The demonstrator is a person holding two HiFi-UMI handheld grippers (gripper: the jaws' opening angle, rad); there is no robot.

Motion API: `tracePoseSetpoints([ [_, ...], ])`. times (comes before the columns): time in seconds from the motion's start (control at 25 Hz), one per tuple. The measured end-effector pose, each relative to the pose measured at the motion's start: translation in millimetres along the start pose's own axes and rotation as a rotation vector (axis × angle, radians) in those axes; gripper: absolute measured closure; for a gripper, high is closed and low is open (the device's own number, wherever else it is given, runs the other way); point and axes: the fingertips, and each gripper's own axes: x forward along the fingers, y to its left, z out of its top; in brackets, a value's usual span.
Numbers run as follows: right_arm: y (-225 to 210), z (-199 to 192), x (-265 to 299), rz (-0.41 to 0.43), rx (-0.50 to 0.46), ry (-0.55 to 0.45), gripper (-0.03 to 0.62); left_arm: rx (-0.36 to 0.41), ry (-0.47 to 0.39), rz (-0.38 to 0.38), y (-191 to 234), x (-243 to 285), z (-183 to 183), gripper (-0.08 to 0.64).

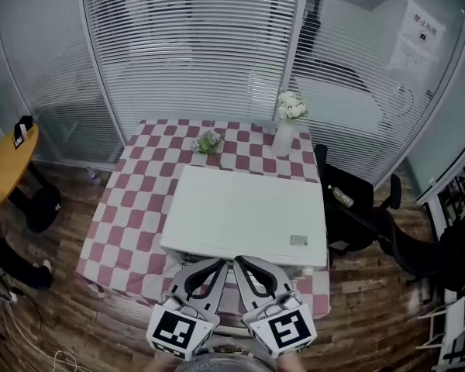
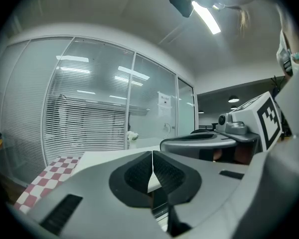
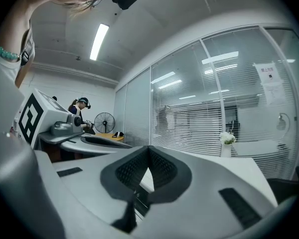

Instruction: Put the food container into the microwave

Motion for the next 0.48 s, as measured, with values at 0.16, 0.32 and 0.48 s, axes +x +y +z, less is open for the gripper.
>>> tracePoseSetpoints([
  [0.16,-2.6,-2.6,0.9,-0.002,-0.008,0.004,0.600,-0.006,0.012,-0.007,-1.6,1.2,-3.7,0.546],
  [0.32,-2.2,-4.4,1.9,0.001,-0.010,0.021,0.600,-0.005,0.014,-0.008,-1.3,2.7,-5.1,0.546],
  [0.48,-3.8,-6.8,3.6,-0.002,-0.019,0.027,0.600,-0.008,0.016,-0.009,0.8,4.0,-5.9,0.546],
])
